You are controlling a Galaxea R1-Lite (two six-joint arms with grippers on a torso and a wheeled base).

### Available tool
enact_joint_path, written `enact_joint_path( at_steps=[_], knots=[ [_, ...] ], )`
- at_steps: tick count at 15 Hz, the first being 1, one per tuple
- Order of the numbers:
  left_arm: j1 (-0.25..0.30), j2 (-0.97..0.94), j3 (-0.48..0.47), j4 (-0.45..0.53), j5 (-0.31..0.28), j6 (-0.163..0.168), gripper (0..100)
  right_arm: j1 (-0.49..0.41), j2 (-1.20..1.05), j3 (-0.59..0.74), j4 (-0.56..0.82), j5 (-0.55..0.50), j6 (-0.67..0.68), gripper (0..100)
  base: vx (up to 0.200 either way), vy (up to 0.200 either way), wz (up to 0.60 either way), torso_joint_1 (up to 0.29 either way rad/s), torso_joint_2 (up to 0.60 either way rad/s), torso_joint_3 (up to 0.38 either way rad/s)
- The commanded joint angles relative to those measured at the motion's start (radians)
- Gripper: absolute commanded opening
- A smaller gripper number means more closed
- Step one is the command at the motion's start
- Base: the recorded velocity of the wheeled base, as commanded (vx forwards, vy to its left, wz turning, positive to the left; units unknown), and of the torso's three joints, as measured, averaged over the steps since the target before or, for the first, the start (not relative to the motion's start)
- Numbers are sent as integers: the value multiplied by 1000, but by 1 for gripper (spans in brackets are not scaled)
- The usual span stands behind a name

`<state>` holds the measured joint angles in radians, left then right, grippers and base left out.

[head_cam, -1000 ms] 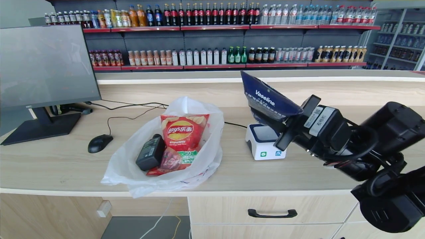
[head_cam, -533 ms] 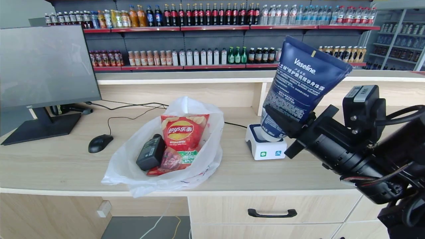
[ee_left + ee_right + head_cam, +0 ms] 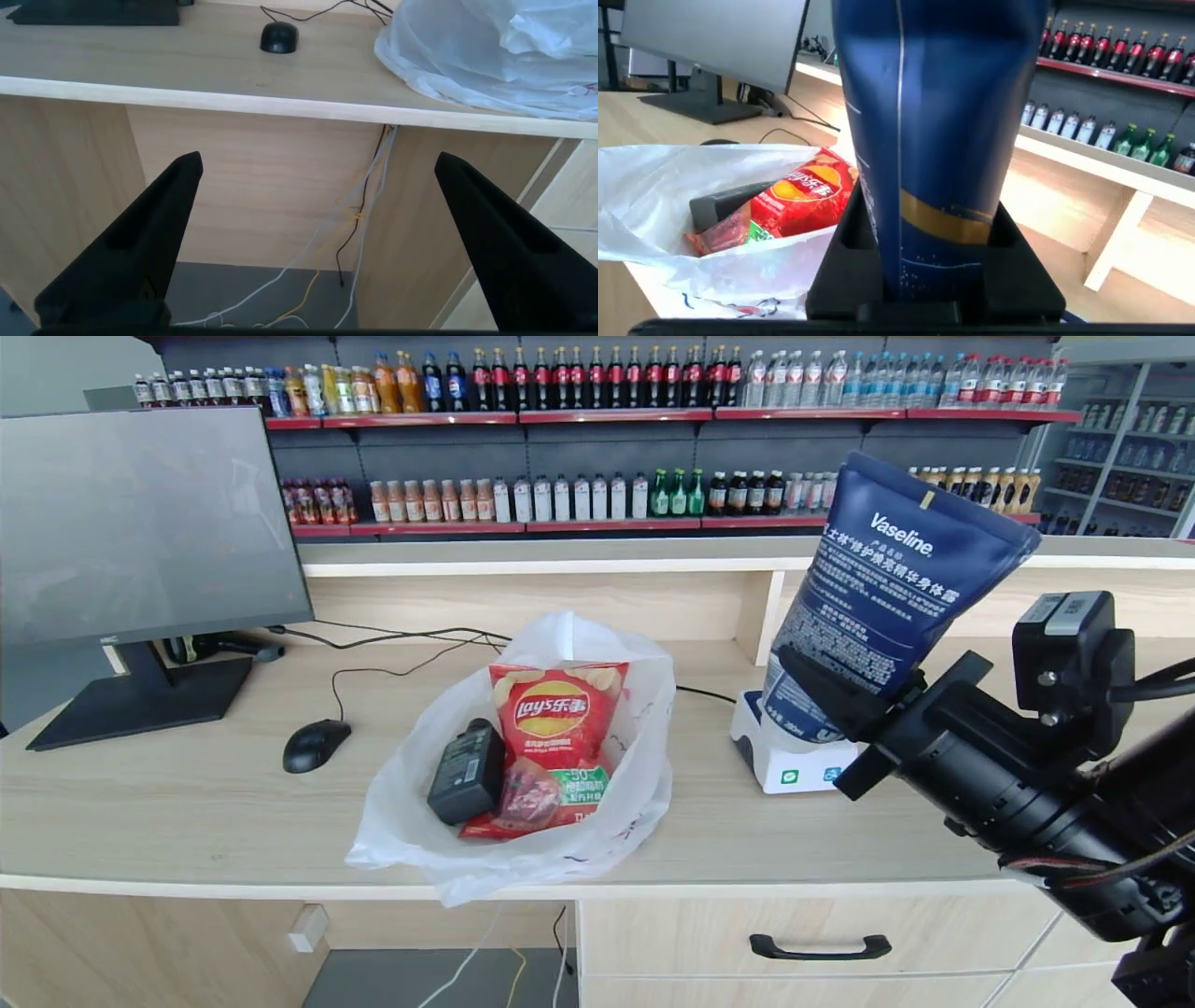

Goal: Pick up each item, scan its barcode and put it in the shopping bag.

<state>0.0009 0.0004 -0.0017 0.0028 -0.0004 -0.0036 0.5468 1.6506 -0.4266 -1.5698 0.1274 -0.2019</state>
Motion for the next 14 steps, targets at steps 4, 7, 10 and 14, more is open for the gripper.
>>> enact_joint_path(
  at_steps=[4,7,10,14],
  knots=[
    [1,0,0,0,0,-3,100,-31,21,-49,-1,0,-1,0,0,200,0,1,5,4],
    [1,0,0,0,0,-1,100,-31,117,-116,-1,0,-1,0,0,200,0,2,4,6],
    [1,0,0,-1,0,1,100,-31,190,-146,-1,0,-1,0,0,67,0,1,1,1],
    [-1,0,0,0,0,1,100,-30,218,-143,-1,0,-1,0,0,0,0,0,0,0]
  ],
)
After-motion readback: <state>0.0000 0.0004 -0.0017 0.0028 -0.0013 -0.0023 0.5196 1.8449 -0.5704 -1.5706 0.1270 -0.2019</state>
